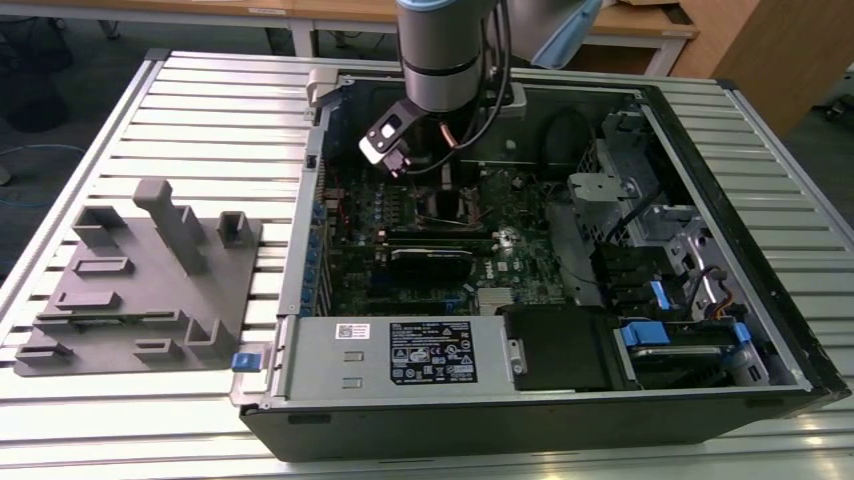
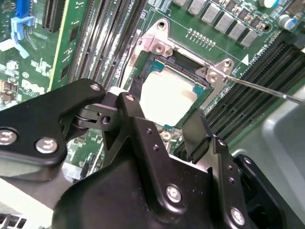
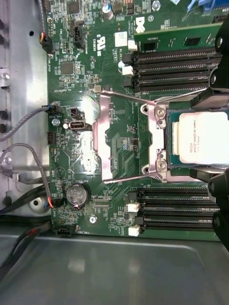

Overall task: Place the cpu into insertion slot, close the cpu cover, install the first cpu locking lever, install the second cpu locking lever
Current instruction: 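Place the cpu into insertion slot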

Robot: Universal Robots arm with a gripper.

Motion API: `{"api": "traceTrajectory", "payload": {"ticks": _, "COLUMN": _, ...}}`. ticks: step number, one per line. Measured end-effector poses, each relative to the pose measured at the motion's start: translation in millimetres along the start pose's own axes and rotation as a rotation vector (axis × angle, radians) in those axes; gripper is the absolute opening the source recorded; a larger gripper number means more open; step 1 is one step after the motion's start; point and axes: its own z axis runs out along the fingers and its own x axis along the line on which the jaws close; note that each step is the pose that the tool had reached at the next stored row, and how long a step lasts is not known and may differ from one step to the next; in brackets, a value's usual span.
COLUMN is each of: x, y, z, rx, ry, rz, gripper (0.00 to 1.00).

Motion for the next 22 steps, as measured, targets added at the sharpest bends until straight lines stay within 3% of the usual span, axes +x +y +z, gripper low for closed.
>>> {"api": "traceTrajectory", "payload": {"ticks": 8, "x": 0.0, "y": 1.3, "z": -8.5, "rx": 0.0, "ry": 0.0001, "rz": 0.0, "gripper": 0.6}}
{"api": "traceTrajectory", "payload": {"ticks": 18, "x": 0.0, "y": 1.4, "z": -9.4, "rx": 0.0, "ry": 0.0001, "rz": 0.0, "gripper": 0.6}}
{"api": "traceTrajectory", "payload": {"ticks": 21, "x": 0.0, "y": 1.4, "z": -9.6, "rx": 0.0, "ry": 0.0001, "rz": 0.0, "gripper": 0.53}}
{"api": "traceTrajectory", "payload": {"ticks": 22, "x": 0.0, "y": 1.4, "z": -9.7, "rx": 0.0, "ry": 0.0, "rz": 0.0, "gripper": 0.46}}
